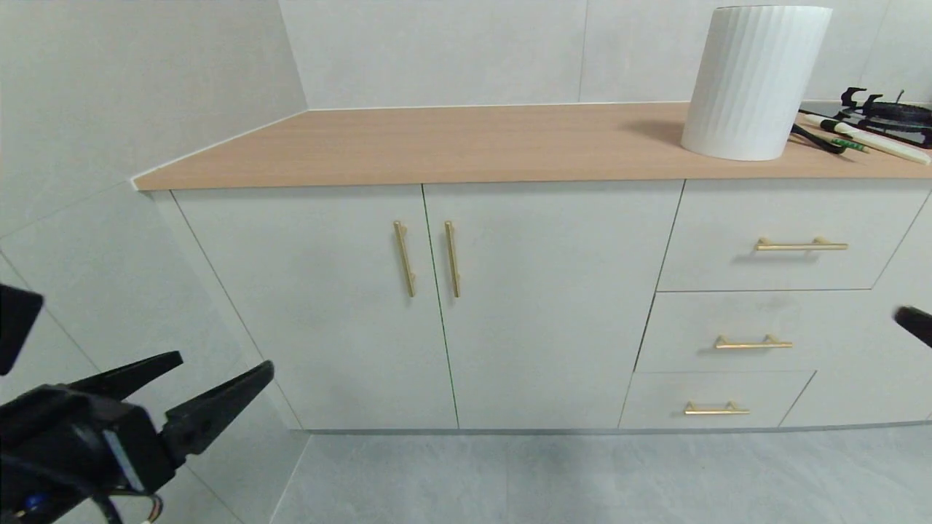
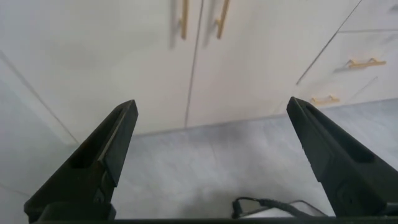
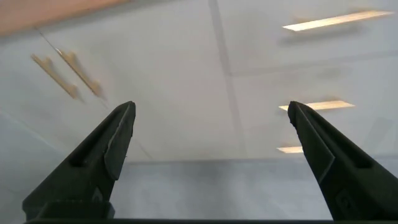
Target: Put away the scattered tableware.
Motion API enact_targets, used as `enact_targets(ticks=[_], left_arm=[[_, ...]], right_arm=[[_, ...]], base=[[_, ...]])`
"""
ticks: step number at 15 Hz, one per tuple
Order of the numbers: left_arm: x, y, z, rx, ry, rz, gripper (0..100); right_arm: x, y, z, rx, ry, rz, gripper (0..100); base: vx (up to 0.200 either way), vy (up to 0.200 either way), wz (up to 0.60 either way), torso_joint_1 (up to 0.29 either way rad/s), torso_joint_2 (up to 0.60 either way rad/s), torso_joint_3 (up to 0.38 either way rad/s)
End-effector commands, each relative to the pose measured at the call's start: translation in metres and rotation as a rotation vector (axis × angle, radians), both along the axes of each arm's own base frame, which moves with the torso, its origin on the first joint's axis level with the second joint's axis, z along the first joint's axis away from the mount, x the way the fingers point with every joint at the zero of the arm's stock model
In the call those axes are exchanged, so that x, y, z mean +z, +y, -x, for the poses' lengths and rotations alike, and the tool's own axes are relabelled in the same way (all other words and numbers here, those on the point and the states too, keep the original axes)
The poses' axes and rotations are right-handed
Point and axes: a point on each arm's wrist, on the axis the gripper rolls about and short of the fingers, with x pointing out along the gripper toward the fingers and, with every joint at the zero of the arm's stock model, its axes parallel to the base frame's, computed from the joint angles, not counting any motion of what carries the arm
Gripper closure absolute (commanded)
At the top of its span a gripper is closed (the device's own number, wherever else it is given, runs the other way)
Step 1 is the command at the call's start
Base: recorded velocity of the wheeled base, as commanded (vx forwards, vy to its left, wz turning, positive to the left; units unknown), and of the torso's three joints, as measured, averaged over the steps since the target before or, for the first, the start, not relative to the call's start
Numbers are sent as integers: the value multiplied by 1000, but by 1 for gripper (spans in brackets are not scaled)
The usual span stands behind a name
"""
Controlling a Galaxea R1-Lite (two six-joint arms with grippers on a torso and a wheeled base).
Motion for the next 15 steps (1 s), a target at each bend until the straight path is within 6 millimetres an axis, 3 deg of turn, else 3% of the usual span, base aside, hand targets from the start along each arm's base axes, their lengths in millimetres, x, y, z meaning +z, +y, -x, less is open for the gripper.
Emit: enact_targets(ticks=[1, 4, 6, 8, 11, 15], left_arm=[[-8, 30, 60, 74, -189, -45, 0], [-17, 48, 109, 144, -282, -51, 0], [-30, 54, 132, 166, -314, -66, 0], [-43, 56, 145, 221, -333, -82, 0], [-58, 54, 144, 321, -331, -81, 0], [-82, 52, 131, 437, -390, -88, 0]], right_arm=[[-42, -33, 109, -213, -125, 47, 0], [-45, -34, 141, -313, -168, 90, 0], [-50, -29, 151, -387, -202, 136, 0], [-67, -29, 150, -410, -155, 219, 0], [-87, -30, 138, -431, -73, 230, 0], [-112, -29, 115, -393, -114, 227, 0]], base=[[0, 0, 0, 0, 0, 0], [0, 0, 0, 0, 0, 0], [0, 0, 0, 0, 0, 0], [0, 0, 0, 0, 0, 0], [0, 0, 0, 0, 0, 0], [0, 0, 0, 0, 0, 0]])
